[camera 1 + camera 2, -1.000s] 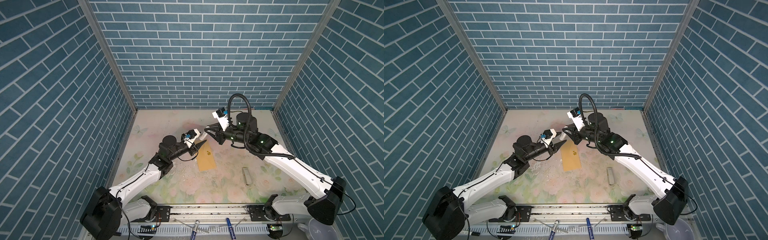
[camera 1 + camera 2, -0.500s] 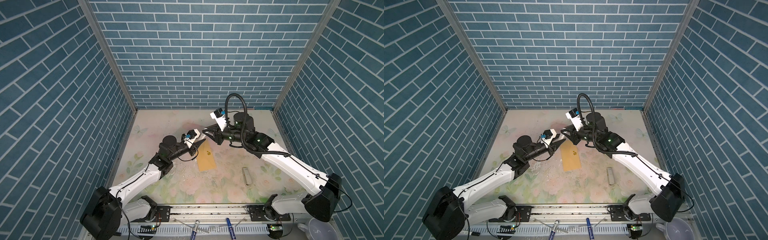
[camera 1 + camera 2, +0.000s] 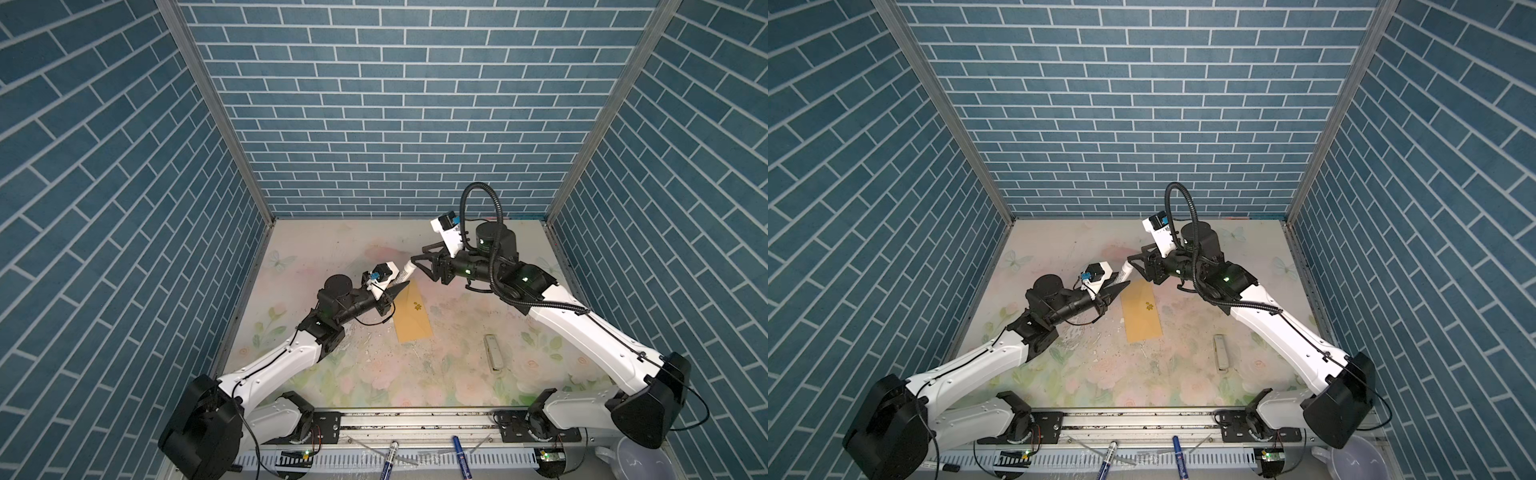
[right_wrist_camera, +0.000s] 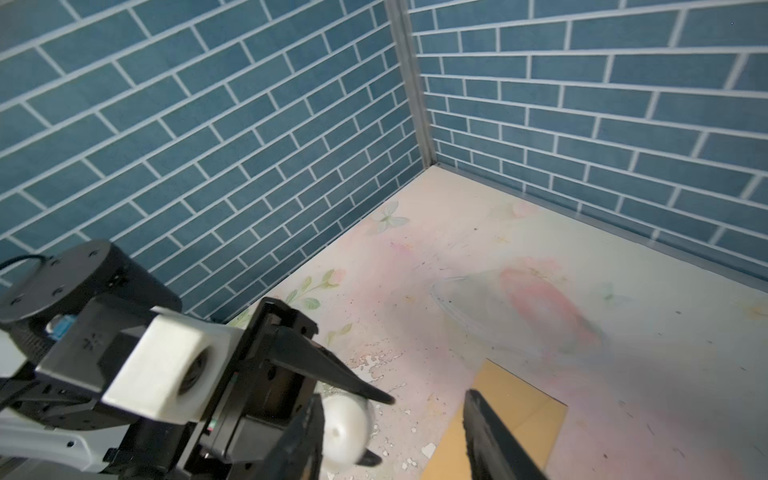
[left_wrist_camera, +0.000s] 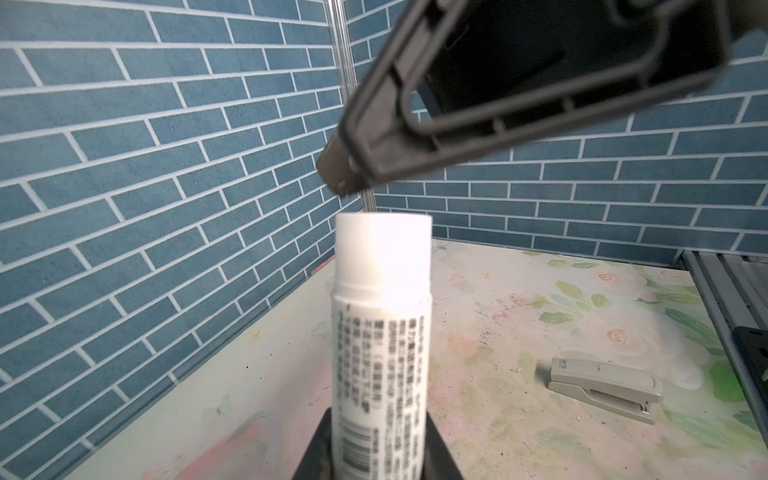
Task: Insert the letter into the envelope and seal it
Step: 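Withdraw the open right gripper away while the left gripper holds the glue stick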
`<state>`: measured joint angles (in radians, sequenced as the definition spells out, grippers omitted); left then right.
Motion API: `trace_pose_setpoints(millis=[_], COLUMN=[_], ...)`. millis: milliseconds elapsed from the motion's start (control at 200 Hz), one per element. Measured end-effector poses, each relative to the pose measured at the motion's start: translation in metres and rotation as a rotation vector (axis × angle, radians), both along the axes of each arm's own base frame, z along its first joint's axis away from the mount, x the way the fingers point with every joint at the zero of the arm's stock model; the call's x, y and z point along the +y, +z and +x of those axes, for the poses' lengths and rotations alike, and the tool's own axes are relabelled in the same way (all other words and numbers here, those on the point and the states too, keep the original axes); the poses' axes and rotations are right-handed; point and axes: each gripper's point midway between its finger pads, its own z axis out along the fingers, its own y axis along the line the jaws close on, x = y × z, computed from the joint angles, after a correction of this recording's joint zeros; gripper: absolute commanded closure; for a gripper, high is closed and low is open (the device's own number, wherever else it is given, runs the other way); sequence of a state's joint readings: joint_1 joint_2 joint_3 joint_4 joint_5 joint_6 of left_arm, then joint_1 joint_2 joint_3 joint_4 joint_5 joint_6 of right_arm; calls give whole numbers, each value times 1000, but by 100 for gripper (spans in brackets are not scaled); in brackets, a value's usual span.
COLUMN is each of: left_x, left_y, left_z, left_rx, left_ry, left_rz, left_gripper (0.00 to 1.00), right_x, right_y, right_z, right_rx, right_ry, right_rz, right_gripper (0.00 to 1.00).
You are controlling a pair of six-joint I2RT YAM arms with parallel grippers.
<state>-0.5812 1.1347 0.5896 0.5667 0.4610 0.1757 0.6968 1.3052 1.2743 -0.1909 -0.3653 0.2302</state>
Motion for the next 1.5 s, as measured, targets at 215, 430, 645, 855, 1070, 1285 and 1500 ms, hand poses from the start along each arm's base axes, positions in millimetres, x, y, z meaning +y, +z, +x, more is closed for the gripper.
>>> trace_pose_setpoints(millis=[215, 430, 645, 855, 1070, 1285, 1500], left_x=[6, 8, 8, 7, 7, 7, 7], left_y=[1, -8, -3, 0, 0, 0, 0], left_z=[-7, -9, -9, -9, -9, -9, -9], left_rx=[-8, 10, 10, 11, 17, 21, 24], left_ry=[8, 10, 10, 10, 10, 10, 10], left_rz=[-12, -10, -36, -54, -58, -60, -61], left_gripper=[100, 100, 100, 100, 100, 100, 100], right_x=[-60, -119, -160, -175, -177, -181, -187], right_y=[-4, -70, -150, -195, -230, -261, -283], right_z=[36, 77, 114, 142, 156, 163, 166], right_rx=[13, 164, 359, 459, 516, 558, 584], right_ry=[-227, -452, -553, -558, -535, -521, -520], right_rz=[-58, -261, -493, -626, -718, -796, -848], right_gripper=[38, 37, 35, 35, 36, 40, 46])
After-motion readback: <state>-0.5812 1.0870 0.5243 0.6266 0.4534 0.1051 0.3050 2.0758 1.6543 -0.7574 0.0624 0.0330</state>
